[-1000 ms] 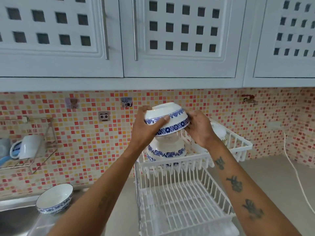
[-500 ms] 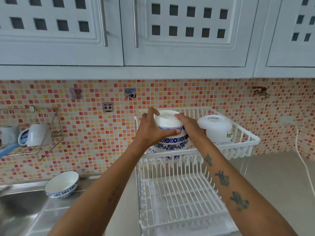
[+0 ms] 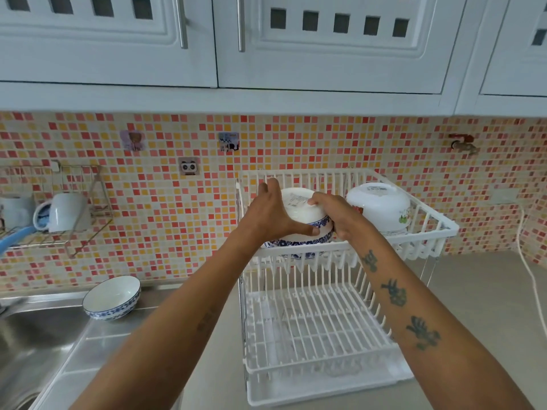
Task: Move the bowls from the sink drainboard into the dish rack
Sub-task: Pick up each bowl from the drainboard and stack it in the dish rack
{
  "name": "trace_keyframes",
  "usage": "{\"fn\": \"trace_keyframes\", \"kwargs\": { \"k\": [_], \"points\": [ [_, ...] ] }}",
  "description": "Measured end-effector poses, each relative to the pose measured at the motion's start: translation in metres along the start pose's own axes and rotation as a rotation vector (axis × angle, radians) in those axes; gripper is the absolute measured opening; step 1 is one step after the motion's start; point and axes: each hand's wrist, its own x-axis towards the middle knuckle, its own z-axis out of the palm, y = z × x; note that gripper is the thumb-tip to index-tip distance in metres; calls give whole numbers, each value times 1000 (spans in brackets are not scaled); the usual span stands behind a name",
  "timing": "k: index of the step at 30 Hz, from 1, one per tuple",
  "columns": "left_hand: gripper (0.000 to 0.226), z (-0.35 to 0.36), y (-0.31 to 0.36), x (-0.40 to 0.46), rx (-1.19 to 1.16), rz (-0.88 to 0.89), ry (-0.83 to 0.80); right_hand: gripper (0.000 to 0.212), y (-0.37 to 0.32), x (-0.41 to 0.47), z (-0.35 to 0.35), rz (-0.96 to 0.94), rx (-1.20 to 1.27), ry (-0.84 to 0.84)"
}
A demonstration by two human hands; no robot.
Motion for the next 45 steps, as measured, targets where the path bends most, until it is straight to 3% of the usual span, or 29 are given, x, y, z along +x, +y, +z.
{"fn": "trace_keyframes", "kwargs": {
  "k": [7,14,17,23,27,32,37,40,42,45],
  "points": [
    [114,-2,-2,0,-14,14,-8,33,0,2,5,-36,-12,60],
    [65,-36,-20,-5,-315,-43,221,25,-28,-29,29,-552,21,419],
    [52,-52,-45,-8,-317,-53,287,17,-51,-42,63,-668,113,379],
    [41,-85,-121,-22,-243,-154,367,19,-82,-57,165,-730,182,114],
    [39,-111,-184,-48,-251,-301,285,22,-81,-55,238,-679,196,-65],
    [41,-139,-274,-90,-326,-572,186,22,-62,-34,327,-463,119,-222],
    [49,-143,-374,-134,-411,-897,223,35,-24,5,404,-224,42,-270],
    [47,-132,-420,-155,-486,-1007,284,32,4,26,441,-79,-23,-283],
    [47,-122,-445,-166,-563,-1064,308,42,25,40,462,25,-83,-298],
    [27,-106,-473,-179,-740,-1240,238,38,61,59,487,108,-257,-354]
  ]
}}
